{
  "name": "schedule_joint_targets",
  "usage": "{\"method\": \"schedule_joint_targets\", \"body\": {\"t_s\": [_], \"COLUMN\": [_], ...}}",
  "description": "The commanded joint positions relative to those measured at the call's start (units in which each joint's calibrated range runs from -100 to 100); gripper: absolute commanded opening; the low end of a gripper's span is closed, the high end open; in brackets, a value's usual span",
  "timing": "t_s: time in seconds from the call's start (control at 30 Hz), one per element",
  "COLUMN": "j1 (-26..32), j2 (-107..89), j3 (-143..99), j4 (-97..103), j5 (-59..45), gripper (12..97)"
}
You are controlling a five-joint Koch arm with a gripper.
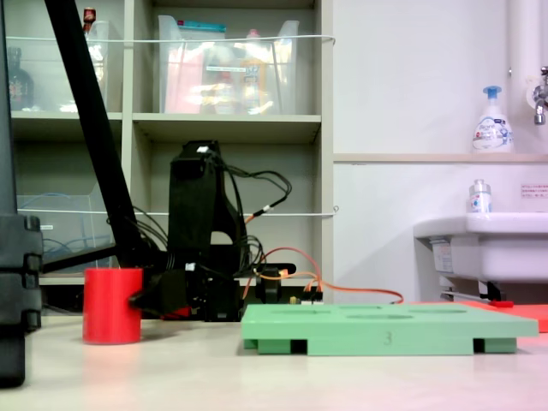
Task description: Put the cylinder block into the corresponding hole
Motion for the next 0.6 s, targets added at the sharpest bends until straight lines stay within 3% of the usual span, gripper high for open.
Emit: {"method": "schedule_joint_targets", "body": {"t_s": [0.0, 0.3, 0.57], "j1": [0.63, 7.28, 19.58], "j2": [-8.63, -45.64, -62.54], "j3": [-0.28, -4.17, -3.87], "j4": [8.42, -5.25, -19.89], "j5": [0.34, 0.34, 0.29], "gripper": [35.9, 35.9, 35.9]}}
